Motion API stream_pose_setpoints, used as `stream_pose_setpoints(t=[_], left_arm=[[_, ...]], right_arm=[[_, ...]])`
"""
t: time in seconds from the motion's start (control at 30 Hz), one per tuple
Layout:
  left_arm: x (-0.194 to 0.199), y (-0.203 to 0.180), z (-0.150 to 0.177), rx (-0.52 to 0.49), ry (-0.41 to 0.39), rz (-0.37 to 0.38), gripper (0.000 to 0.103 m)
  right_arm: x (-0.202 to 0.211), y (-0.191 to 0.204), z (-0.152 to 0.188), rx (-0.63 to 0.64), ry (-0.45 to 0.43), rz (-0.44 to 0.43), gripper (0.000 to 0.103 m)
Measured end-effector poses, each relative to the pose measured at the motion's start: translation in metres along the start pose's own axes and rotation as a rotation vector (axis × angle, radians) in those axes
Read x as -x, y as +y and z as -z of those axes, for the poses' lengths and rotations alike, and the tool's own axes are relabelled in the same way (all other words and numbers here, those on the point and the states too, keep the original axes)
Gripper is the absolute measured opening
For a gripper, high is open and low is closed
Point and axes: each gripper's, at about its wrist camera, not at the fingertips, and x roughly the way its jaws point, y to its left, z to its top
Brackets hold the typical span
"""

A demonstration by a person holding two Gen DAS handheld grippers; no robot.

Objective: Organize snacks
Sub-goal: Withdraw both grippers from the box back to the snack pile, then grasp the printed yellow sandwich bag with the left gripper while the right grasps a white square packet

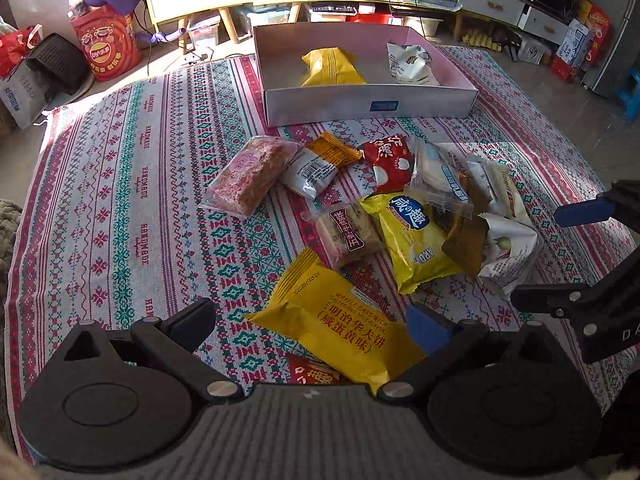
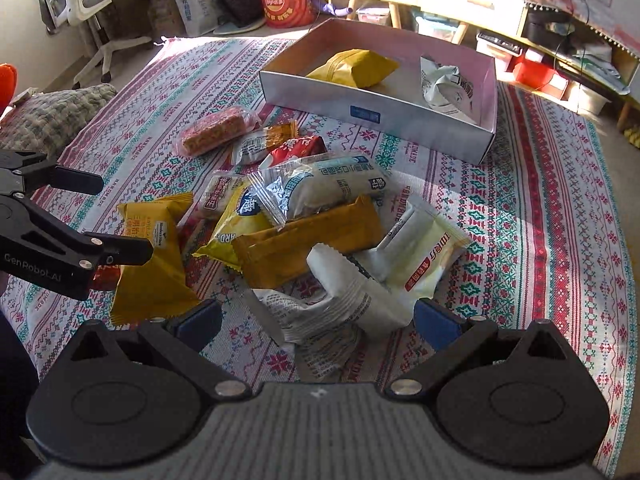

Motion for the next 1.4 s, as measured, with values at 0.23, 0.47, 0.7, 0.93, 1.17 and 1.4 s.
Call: stream_pose_setpoints(t=[0.23, 0.47, 0.7, 0.93, 1.17, 1.4], left_arm=[[-0.011, 0.002, 0.003, 0.085, 0.064, 0.053, 0.103], [-0.019, 0.001, 0.003, 0.135, 0.068, 0.052, 0.102], [-0.02, -0.001, 0.0, 0.138, 0.052, 0.057, 0.086], [-0.016, -0.008, -0.003, 0.075, 0.008, 0.058, 0.075], [-0.015, -0.009, -0.003, 0.05, 0.018, 0.048, 0.073], [-0.024, -0.005, 0.004, 0.11, 0.096, 0.082, 0.073]], right_arm=[[-0.011, 0.008, 0.007, 0.008, 0.057, -0.003, 0.102], [-0.018, 0.003, 0.004, -0.05, 0.077, -0.008, 0.102], [-0.014, -0.014, -0.003, -0.172, 0.059, -0.028, 0.098], [-0.014, -0.03, -0.003, -0.293, 0.064, -0.037, 0.081], [-0.015, -0.027, -0.003, -0.309, 0.087, -0.062, 0.069], [-0.024, -0.021, -0.002, -0.294, 0.124, -0.082, 0.056]])
